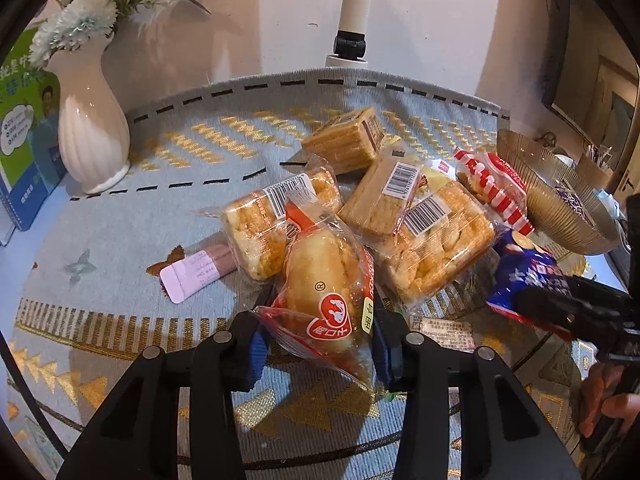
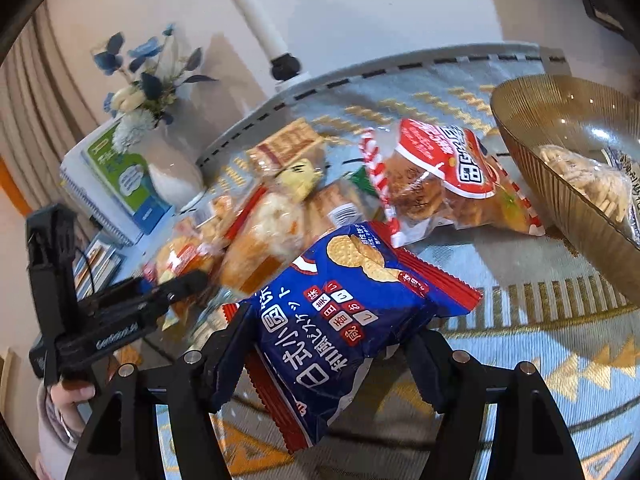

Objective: Organize snacks
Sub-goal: 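Grasp the red-wrapped bread with the left tool while the right tool grasps the blue cracker bag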

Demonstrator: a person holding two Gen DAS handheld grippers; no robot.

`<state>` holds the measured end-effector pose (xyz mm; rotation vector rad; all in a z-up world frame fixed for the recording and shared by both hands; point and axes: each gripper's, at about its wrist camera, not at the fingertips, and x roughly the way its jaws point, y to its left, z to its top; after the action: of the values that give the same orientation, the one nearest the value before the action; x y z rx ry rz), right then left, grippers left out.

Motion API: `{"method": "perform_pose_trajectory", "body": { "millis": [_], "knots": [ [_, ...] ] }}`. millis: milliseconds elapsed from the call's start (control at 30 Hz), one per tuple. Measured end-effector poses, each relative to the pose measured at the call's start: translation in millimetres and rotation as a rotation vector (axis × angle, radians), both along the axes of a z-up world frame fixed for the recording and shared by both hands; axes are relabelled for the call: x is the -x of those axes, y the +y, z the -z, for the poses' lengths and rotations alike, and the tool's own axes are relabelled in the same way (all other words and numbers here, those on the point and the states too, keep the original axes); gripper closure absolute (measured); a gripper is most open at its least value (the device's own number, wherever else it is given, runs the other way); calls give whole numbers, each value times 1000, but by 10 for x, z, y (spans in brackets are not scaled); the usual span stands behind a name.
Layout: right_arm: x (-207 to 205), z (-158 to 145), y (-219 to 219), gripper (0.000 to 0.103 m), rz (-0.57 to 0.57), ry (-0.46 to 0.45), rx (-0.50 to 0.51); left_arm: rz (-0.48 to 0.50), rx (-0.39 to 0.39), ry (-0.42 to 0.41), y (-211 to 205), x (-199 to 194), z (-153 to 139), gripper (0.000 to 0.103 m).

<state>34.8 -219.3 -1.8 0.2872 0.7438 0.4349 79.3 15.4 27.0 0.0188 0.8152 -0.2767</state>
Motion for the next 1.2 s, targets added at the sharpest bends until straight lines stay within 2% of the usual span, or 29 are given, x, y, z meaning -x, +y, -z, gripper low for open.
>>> {"method": "perform_pose_trajectory", "body": {
  "millis": [133,233,333,433,567,600,667,733,800,867,1067,1200],
  "knots": [
    [156,39,60,34,11,25,48,0,7,17,8,15,16,63],
    [328,-13,81,34,-6,-28,41,-8,14,13,32,56,12,63],
    [433,-52,94,42,-8,-70,51,-19,17,-6,49,97,-15,63],
    [414,14,108,42,-4,-23,58,-32,18,34,51,101,30,63],
    [320,95,32,41,-31,30,-16,-60,57,44,129,152,30,63],
    [286,120,26,39,-40,46,-32,-69,65,45,155,167,35,63],
    [242,131,83,21,-69,57,-33,-81,83,57,195,189,54,63],
    [237,117,184,13,-94,55,15,-90,99,62,218,207,64,63],
    [253,102,291,36,-47,47,123,-97,108,53,235,224,54,63],
    [255,96,322,43,-55,42,127,-101,107,50,239,231,50,63],
    [262,86,133,47,-74,19,-12,-117,115,31,277,258,15,63],
    [367,1,168,47,-107,-49,-24,-121,119,27,290,259,0,63]
  ]
}}
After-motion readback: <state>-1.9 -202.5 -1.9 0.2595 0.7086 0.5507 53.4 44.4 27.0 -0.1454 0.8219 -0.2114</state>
